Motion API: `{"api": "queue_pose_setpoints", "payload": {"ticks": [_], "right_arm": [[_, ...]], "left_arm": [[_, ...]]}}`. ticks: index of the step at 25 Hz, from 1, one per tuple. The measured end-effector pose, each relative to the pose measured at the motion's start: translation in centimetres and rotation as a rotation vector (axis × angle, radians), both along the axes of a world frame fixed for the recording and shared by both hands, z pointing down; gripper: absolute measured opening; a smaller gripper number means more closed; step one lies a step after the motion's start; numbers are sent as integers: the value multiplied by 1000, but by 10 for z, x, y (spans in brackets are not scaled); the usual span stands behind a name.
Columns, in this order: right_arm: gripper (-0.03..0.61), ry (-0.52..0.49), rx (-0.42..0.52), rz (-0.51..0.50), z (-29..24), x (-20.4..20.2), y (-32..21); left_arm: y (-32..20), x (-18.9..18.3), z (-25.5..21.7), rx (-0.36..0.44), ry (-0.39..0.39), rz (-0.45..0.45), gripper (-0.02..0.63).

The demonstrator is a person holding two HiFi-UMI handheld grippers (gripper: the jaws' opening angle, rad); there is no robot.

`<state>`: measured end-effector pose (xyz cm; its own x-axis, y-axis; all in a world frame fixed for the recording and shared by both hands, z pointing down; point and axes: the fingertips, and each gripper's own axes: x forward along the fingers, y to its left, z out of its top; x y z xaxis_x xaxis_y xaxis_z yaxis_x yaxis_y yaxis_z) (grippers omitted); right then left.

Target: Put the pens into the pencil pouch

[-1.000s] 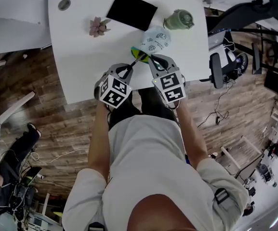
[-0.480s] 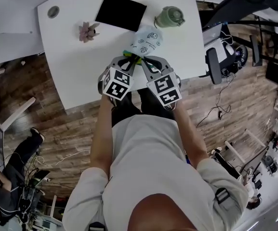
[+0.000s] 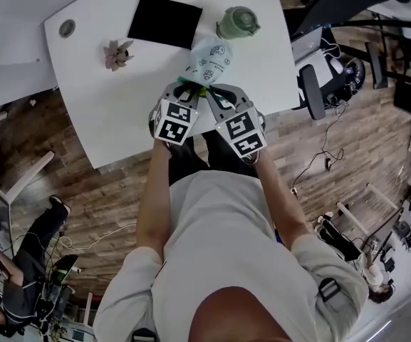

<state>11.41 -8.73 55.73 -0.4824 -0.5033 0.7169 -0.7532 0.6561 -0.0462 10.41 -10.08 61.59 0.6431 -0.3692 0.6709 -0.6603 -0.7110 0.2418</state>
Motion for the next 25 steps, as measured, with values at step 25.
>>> {"api": "queue_pose_setpoints", "payload": {"ticks": [25], "right_arm": [[34,70,18,45,33,23,25]], "left_arm": [[33,-27,-10,79,-4,-75,149]]}}
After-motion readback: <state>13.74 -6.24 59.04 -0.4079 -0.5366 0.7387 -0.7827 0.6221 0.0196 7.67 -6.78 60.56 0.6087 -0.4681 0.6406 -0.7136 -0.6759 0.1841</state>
